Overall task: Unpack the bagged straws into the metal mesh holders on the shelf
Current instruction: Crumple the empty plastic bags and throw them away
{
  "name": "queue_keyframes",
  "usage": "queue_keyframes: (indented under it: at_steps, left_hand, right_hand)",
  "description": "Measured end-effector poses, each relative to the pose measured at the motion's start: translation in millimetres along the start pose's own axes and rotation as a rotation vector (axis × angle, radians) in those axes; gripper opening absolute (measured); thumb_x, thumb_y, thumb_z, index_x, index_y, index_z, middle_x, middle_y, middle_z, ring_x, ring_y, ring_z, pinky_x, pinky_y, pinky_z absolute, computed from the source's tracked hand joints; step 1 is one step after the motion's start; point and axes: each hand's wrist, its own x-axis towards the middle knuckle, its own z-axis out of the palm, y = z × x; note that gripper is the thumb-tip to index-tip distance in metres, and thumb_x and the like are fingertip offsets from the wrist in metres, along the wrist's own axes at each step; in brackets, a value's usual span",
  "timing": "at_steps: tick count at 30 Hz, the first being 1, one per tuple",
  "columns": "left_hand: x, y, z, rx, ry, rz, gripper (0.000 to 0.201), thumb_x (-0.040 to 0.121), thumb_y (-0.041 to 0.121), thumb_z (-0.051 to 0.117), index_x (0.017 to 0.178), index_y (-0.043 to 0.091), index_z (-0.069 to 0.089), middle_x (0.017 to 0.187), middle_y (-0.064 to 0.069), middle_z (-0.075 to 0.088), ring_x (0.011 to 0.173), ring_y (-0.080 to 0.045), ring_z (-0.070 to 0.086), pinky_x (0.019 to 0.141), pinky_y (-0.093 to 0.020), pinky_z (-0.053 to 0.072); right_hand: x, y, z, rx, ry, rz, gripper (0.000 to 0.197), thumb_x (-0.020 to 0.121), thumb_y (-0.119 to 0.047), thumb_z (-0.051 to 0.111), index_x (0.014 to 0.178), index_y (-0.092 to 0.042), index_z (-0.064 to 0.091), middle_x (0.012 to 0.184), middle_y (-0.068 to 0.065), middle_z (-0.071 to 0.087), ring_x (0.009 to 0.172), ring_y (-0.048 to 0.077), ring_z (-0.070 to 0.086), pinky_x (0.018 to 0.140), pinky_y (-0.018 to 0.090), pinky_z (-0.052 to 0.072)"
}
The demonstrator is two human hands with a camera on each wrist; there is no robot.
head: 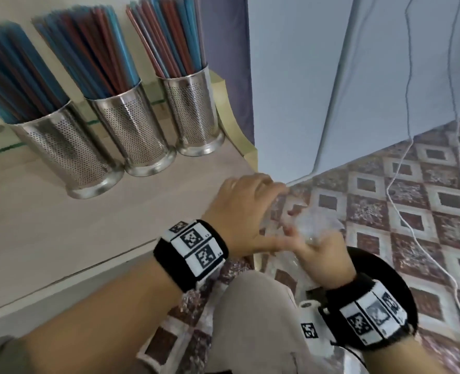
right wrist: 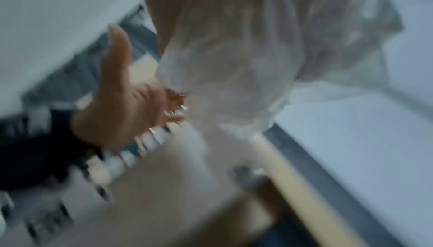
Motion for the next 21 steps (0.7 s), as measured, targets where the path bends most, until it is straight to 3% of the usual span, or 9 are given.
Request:
queue_keyframes:
  at_steps: [2,5,10,13,16,18,19,20,21]
  left_hand:
    - [13,-7,18,0.007,0.016,-0.028,0.087,0.079,0.079,0.034,0.137,0.016,0.049,0.134,-0.010,0.050,0.124,-0.027,0.047,0.103,-0.048,0.037]
    - [28,-10,37,0.166,-0.029,-0.076,0.070,0.087,0.060,0.048,0.141,0.015,0.043,0.148,-0.012,0.038,0.140,-0.032,0.033,0.110,-0.049,0.030]
    - [31,-8,47,0.222,0.063,-0.082,0.058,0.084,0.044,0.052,0.131,0.010,0.051,0.137,-0.011,0.050,0.138,-0.035,0.036,0.105,-0.051,0.034]
    - [29,-7,49,0.215,0.083,-0.079,0.054,0.080,0.038,0.053,0.125,0.008,0.055,0.129,-0.012,0.055,0.135,-0.037,0.041,0.103,-0.053,0.038]
    - [30,-7,54,0.236,0.118,-0.084,0.052,0.080,0.035,0.058,0.125,0.009,0.056,0.129,-0.012,0.055,0.135,-0.036,0.042,0.103,-0.053,0.038]
    - [30,-7,56,0.233,0.125,-0.098,0.051,0.080,0.034,0.060,0.125,0.009,0.056,0.130,-0.011,0.055,0.135,-0.035,0.041,0.104,-0.052,0.037]
    - [30,-7,56,0.230,0.116,-0.116,0.051,0.081,0.033,0.059,0.126,0.010,0.056,0.131,-0.010,0.055,0.136,-0.035,0.041,0.104,-0.052,0.036]
    - [30,-7,56,0.230,0.125,-0.115,0.051,0.081,0.034,0.058,0.126,0.010,0.055,0.131,-0.010,0.055,0.136,-0.034,0.041,0.105,-0.051,0.036]
    - [30,-7,56,0.234,0.117,-0.116,0.051,0.081,0.034,0.058,0.127,0.011,0.055,0.132,-0.010,0.054,0.136,-0.034,0.040,0.105,-0.051,0.036]
  right_hand:
    - [-97,101,-18,-0.330,-0.098,0.344,0.028,0.091,-0.042,0.055,0.105,-0.019,0.063,0.091,-0.001,0.065,0.085,0.019,0.063,0.080,0.035,0.051]
    - [-141,210,-15,-0.565,-0.536,0.552,0.038,0.092,-0.042,0.044,0.122,-0.020,0.050,0.108,0.003,0.066,0.095,0.027,0.065,0.085,0.040,0.052]
    - [-193,280,-10,-0.520,-0.458,0.884,0.085,0.076,-0.054,0.071,0.141,-0.021,0.027,0.120,0.011,0.057,0.098,0.028,0.061,0.082,0.034,0.051]
    - [-184,268,-22,-0.416,0.059,0.686,0.082,0.073,-0.044,0.080,0.136,-0.017,0.035,0.127,0.018,0.047,0.111,0.039,0.054,0.092,0.045,0.049]
    - [-163,242,-44,-0.460,0.642,0.145,0.082,0.067,-0.029,0.088,0.127,-0.011,0.035,0.133,0.023,0.038,0.117,0.043,0.047,0.091,0.051,0.050]
    - [-150,245,-50,-0.556,0.872,-0.126,0.084,0.062,-0.020,0.090,0.124,-0.017,0.032,0.138,0.017,0.030,0.120,0.035,0.042,0.087,0.054,0.051]
    - [-145,243,-49,-0.612,0.888,-0.113,0.087,0.061,-0.019,0.089,0.126,-0.020,0.031,0.141,0.014,0.027,0.123,0.032,0.038,0.089,0.057,0.049]
    - [-144,256,-44,-0.717,0.730,-0.011,0.092,0.063,-0.026,0.088,0.133,-0.024,0.029,0.148,0.013,0.022,0.129,0.033,0.034,0.095,0.061,0.044]
    - [-147,272,-35,-0.829,0.369,0.195,0.099,0.068,-0.044,0.082,0.145,-0.029,0.022,0.157,0.010,0.014,0.138,0.035,0.026,0.105,0.065,0.034]
